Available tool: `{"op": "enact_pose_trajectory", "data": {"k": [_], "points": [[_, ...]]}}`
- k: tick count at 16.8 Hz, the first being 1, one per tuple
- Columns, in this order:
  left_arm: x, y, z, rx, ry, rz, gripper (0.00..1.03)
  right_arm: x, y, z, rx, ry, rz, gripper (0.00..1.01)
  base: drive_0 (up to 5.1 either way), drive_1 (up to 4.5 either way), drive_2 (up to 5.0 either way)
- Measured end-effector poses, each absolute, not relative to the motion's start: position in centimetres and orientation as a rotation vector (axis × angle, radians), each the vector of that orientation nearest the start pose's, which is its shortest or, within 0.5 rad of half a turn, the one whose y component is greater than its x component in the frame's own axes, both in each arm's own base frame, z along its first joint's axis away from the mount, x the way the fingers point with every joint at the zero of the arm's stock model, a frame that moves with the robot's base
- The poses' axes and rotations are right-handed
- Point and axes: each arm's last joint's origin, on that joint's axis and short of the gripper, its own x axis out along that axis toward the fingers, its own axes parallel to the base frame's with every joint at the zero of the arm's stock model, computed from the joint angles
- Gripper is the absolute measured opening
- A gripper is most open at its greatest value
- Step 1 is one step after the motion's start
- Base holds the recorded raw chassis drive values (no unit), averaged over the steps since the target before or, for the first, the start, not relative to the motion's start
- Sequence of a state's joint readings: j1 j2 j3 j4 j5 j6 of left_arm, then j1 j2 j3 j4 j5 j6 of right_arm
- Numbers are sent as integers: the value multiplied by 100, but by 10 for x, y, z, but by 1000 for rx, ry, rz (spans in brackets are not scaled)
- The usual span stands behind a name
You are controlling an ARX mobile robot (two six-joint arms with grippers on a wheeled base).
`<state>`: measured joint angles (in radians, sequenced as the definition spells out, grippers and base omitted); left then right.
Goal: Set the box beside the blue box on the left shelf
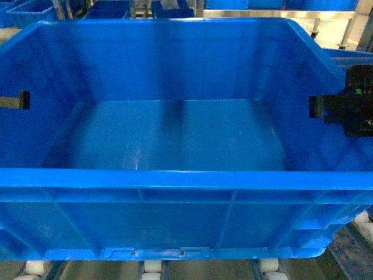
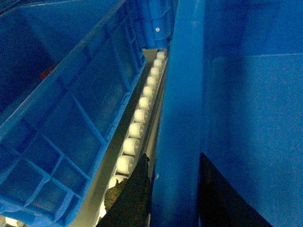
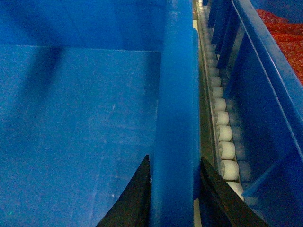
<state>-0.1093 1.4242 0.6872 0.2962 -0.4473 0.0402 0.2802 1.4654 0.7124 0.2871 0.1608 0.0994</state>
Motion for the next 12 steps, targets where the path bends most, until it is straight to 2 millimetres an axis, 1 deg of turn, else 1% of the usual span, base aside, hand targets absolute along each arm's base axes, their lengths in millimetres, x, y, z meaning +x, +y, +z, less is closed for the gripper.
{"op": "enact_pose_trajectory", "data": {"k": [3, 6, 7, 8, 12], "points": [[291, -18, 200, 166, 498, 329, 20, 291, 79, 196, -1, 489, 110, 21, 0, 0, 0], [292, -13, 193, 158, 567, 335, 20, 293, 81, 193, -3, 529, 120, 21, 0, 0, 0], [292, -12, 191, 161, 581, 332, 20, 292, 81, 185, 2, 575, 113, 21, 0, 0, 0], [295, -13, 194, 174, 573, 326, 20, 293, 81, 183, 17, 595, 112, 21, 0, 0, 0], [297, -10, 194, 179, 587, 327, 20, 293, 81, 183, 26, 611, 110, 21, 0, 0, 0]]}}
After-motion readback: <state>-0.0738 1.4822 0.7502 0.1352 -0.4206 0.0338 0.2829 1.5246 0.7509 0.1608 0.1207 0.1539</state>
